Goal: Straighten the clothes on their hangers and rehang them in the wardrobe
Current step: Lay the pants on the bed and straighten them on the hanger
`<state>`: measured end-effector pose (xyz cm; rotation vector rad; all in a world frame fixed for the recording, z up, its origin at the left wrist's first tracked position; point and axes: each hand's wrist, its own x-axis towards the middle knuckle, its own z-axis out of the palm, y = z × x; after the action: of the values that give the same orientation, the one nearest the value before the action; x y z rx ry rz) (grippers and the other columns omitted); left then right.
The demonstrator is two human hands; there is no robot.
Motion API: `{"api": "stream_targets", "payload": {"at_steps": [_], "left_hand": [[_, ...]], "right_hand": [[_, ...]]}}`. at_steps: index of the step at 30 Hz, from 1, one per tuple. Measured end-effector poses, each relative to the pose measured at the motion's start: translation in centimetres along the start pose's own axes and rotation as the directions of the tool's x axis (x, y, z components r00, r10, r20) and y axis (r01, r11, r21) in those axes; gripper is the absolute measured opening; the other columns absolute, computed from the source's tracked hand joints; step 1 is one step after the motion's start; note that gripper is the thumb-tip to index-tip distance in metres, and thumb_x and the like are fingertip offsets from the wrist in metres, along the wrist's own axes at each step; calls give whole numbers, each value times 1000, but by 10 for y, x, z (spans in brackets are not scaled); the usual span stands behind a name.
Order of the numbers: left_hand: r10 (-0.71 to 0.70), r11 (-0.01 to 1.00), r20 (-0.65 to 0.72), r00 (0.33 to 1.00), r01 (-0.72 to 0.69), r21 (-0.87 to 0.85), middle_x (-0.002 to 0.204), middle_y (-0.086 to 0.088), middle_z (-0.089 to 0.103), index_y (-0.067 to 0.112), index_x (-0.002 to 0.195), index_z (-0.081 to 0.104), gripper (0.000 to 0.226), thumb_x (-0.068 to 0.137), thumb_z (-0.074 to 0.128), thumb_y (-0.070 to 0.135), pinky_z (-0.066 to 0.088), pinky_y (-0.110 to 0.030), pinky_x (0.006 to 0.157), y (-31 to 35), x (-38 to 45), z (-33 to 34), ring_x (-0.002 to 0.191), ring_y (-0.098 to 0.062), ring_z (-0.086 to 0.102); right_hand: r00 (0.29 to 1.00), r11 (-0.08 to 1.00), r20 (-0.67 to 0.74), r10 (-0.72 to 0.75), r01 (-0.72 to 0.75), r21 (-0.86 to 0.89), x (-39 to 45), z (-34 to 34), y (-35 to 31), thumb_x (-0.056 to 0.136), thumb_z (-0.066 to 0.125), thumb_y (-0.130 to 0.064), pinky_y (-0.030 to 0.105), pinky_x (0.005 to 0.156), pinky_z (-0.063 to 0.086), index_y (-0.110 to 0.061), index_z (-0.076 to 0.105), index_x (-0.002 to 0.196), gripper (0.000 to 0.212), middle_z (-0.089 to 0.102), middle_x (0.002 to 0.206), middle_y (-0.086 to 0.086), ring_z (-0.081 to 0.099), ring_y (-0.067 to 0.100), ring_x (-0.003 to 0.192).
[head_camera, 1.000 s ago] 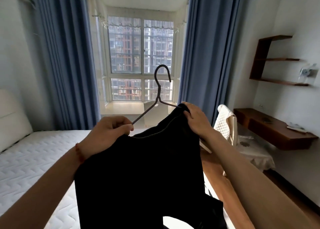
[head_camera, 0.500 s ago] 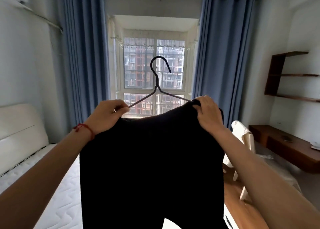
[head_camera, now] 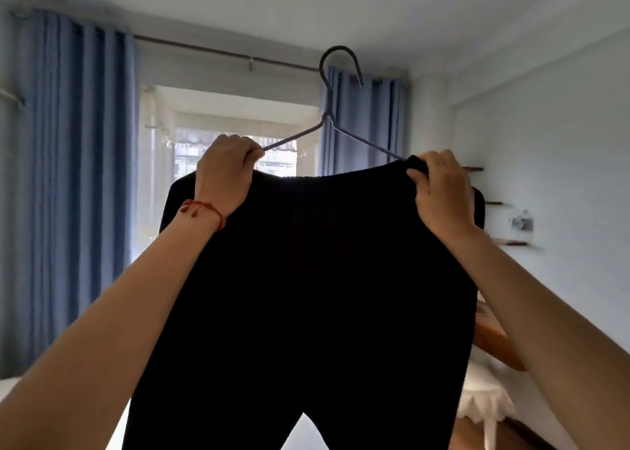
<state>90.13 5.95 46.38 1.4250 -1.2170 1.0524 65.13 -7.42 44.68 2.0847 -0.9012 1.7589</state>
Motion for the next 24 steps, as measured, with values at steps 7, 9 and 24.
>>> {"api": "stream_targets", "payload": {"at_steps": [7, 9, 24], "left_hand": [[77, 979, -92, 993, -92, -184, 90, -23, 63, -3, 93, 64, 25, 92, 47, 16, 38, -41, 80, 87, 5, 68, 93, -38, 52], [98, 968, -113, 989, -121, -220, 89, -23, 63, -2, 92, 64, 26, 91, 46, 17, 39, -41, 79, 121, 3, 86, 91, -38, 53], [21, 788, -105, 994, -81, -610, 83, -14, 67, 3, 86, 69, 24, 88, 53, 20, 42, -36, 76, 410, -59, 218, 85, -33, 57]], "right_hand": [[997, 984, -69, 41, -52, -170, -6, -76, 75, 95, 46, -20, 41, 88, 37, -2, 55, 114, 28, 53, 114, 19, 50, 38, 101], [995, 976, -80, 56, -72, -208, -10, -101, 101, 95, 46, -20, 41, 89, 38, -3, 56, 115, 28, 53, 115, 18, 50, 38, 101], [975, 863, -154, 157, -211, -458, -49, -302, 317, 93, 46, -20, 40, 88, 38, -5, 57, 112, 26, 53, 114, 17, 52, 37, 102]]}}
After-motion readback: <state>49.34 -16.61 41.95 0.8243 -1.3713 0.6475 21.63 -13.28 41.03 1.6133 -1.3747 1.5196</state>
